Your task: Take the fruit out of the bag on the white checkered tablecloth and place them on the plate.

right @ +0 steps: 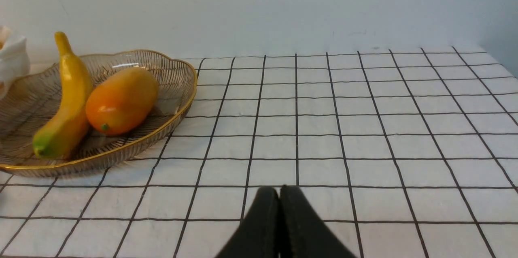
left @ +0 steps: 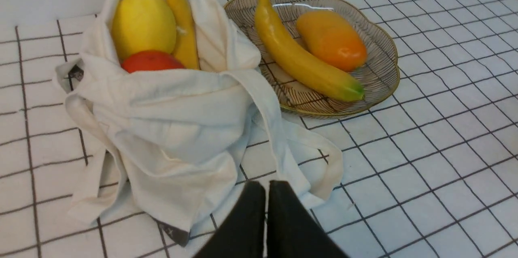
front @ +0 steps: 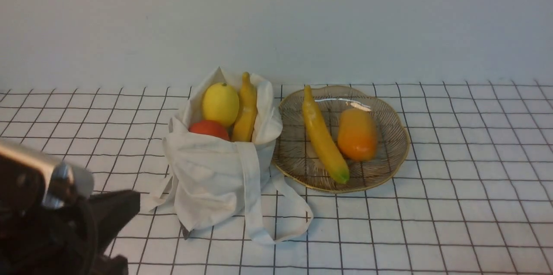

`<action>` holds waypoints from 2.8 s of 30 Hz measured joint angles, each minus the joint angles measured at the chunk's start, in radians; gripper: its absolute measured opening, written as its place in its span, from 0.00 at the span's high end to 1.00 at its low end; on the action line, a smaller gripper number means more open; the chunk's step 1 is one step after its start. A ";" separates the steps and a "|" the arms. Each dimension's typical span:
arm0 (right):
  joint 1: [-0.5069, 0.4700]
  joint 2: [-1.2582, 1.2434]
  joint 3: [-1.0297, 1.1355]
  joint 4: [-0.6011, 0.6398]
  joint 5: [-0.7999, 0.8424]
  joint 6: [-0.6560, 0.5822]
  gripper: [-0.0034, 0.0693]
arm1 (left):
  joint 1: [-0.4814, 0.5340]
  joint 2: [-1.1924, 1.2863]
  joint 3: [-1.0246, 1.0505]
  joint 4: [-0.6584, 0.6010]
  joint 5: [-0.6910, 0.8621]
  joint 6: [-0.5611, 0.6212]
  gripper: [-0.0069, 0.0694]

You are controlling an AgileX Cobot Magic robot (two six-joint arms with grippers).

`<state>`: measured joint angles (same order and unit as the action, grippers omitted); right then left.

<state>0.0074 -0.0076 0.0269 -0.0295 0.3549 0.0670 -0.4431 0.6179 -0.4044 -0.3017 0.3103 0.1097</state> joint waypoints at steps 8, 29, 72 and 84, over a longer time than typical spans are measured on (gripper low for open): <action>0.000 0.000 0.000 0.000 0.000 0.000 0.97 | 0.000 -0.047 0.214 -0.022 -0.014 0.004 0.92; 0.000 0.000 0.000 0.000 0.000 0.000 0.97 | 0.269 -0.519 0.397 0.280 -0.004 -0.088 0.92; 0.000 0.000 0.000 0.000 0.000 0.000 0.97 | 0.368 -0.629 0.433 0.302 0.065 -0.125 0.92; 0.000 0.000 0.000 0.000 0.000 0.000 0.97 | 0.368 -0.629 0.433 0.302 0.066 -0.125 0.92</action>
<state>0.0074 -0.0076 0.0269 -0.0295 0.3549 0.0670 -0.0755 -0.0108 0.0289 0.0000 0.3758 -0.0150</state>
